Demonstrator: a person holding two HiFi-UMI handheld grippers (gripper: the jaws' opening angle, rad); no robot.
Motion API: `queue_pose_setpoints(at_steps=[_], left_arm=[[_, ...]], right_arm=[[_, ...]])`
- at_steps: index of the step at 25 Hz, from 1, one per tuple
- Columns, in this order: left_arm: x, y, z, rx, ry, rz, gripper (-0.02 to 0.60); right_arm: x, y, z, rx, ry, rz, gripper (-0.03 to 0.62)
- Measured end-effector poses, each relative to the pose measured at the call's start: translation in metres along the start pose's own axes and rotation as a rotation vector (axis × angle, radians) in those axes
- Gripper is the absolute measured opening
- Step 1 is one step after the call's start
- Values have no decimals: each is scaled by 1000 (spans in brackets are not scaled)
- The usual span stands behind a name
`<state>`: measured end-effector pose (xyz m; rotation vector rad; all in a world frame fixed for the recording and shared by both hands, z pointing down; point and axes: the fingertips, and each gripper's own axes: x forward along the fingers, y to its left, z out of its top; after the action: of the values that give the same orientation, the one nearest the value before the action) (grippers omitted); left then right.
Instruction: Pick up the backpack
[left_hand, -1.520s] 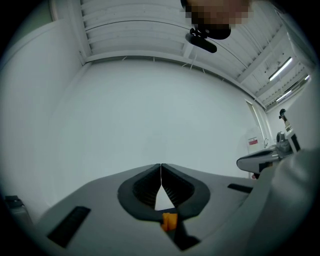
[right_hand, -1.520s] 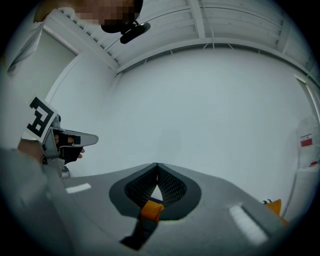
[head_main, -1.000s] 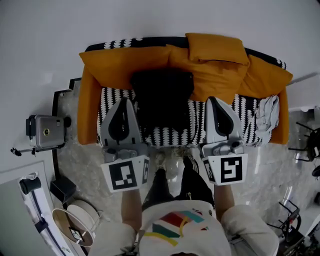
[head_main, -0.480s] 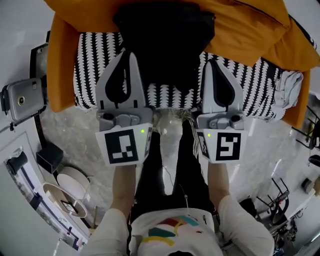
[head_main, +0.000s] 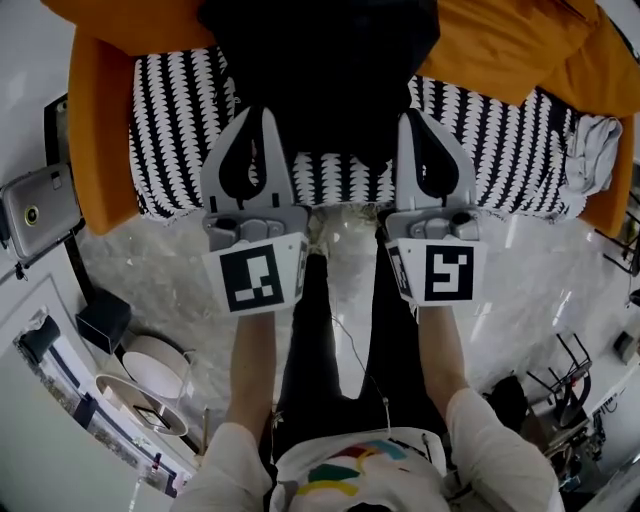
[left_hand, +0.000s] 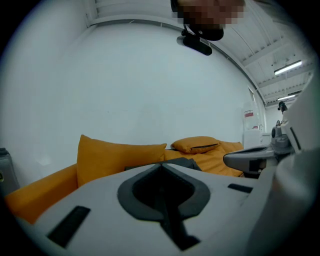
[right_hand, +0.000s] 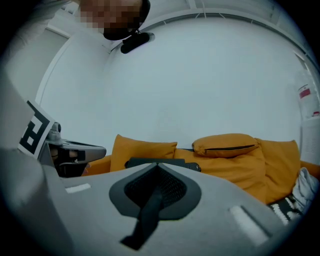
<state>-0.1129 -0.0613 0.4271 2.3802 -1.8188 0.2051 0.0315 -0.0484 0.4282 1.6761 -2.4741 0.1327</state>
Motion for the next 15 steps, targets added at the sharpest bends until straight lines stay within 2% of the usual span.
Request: queue_pose_setpoints(at_steps=[4, 9, 12, 15], left_arm=[[1, 6, -11, -23, 31, 24, 15], [9, 12, -6, -22, 8, 52, 15], [14, 16, 3, -30, -33, 76, 15], [18, 18, 5, -16, -35, 84, 17]], right_arm=[[4, 6, -9, 18, 20, 7, 5], [11, 8, -8, 33, 10, 17, 5], [15, 7, -2, 37, 3, 30, 5], [20, 5, -3, 75, 13, 54, 5]])
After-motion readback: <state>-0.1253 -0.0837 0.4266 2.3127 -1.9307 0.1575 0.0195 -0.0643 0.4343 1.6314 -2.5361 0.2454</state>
